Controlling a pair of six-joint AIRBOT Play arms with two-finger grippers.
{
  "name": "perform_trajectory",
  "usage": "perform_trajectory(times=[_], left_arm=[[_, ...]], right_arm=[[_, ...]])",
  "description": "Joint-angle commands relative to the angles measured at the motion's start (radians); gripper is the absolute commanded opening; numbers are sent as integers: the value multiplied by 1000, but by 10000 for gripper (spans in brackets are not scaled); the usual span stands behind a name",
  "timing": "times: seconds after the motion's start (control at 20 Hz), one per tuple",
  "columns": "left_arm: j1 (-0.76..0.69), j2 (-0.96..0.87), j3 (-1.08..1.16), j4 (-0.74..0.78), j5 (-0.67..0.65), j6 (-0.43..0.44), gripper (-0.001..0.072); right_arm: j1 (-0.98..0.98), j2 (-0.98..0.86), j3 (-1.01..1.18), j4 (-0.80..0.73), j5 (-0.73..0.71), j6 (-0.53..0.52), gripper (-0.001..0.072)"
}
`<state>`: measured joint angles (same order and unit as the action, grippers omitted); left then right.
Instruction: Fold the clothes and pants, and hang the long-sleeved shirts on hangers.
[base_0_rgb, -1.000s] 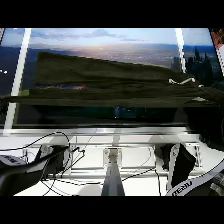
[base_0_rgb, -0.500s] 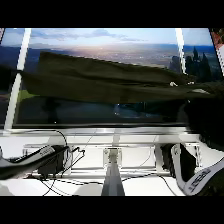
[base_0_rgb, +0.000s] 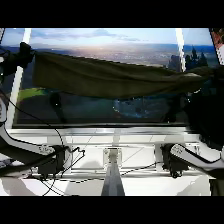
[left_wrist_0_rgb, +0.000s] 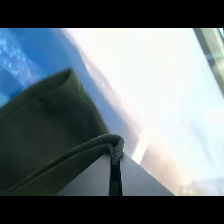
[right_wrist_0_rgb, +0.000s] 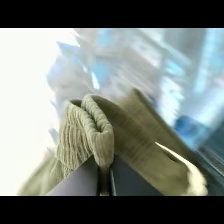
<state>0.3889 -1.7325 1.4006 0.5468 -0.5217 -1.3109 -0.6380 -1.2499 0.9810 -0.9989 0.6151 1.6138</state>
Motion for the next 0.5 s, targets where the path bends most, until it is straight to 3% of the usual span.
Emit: perform_trajectory(times=[0.0,0.15,0.35,0.4,0.45], left_arm=[[-33,-68,45,1,121,-52,13],[-30,-91,45,1,132,-51,13],[-29,-99,45,-3,187,-52,15],[-30,-99,45,-4,194,-52,16],[-30,-99,47,-24,195,-51,85]], right_arm=[[75,-182,112,8,-61,114,24],[84,-258,139,12,-66,178,24],[84,-276,139,-3,-102,180,29],[84,-276,139,-4,-107,173,120],[84,-276,139,-4,-109,172,383]])
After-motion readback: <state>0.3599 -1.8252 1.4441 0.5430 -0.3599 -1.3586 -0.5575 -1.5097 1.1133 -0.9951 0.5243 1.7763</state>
